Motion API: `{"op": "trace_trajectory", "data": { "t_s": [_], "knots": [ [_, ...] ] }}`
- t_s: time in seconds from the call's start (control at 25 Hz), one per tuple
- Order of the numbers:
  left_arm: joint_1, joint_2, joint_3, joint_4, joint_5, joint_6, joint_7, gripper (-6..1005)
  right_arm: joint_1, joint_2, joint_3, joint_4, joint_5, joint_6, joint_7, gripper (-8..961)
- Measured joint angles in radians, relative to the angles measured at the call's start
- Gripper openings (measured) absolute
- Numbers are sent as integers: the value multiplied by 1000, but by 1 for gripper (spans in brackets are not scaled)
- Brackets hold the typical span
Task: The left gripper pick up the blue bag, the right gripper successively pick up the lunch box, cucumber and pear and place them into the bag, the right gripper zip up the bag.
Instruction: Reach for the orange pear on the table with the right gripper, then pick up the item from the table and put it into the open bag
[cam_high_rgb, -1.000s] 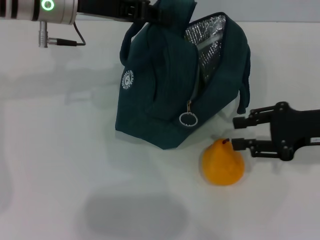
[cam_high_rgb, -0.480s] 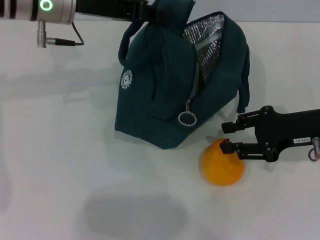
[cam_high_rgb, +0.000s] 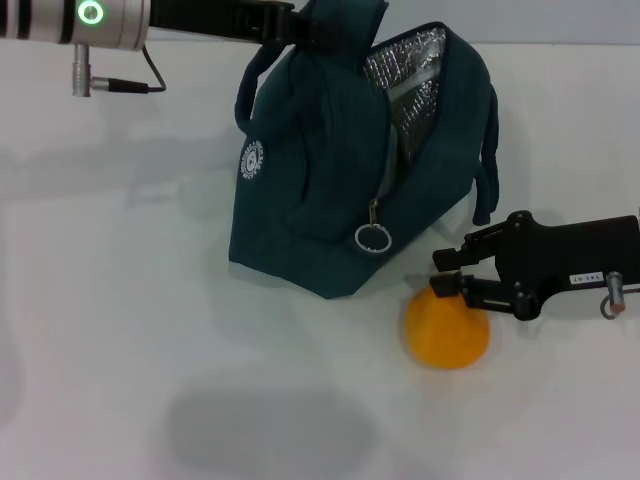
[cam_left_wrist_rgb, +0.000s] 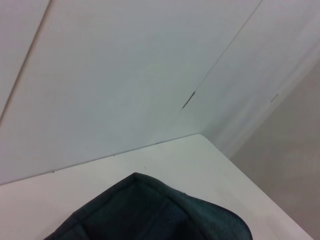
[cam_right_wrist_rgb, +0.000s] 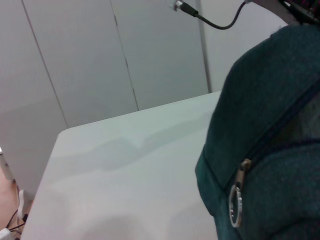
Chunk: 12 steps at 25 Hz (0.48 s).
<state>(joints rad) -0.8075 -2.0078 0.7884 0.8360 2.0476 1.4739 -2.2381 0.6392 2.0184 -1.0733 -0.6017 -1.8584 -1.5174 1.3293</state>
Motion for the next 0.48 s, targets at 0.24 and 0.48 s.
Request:
{"op": "trace_trajectory", "data": {
  "t_s": [0.24,0.48],
  "knots": [
    [3,0,0,0,0,-1,1,40,0,2,-1,5,6,24,-2,174],
    [4,-2,0,0,0,-3,3,40,0,3,-2,7,28,29,-12,102]
  ]
}}
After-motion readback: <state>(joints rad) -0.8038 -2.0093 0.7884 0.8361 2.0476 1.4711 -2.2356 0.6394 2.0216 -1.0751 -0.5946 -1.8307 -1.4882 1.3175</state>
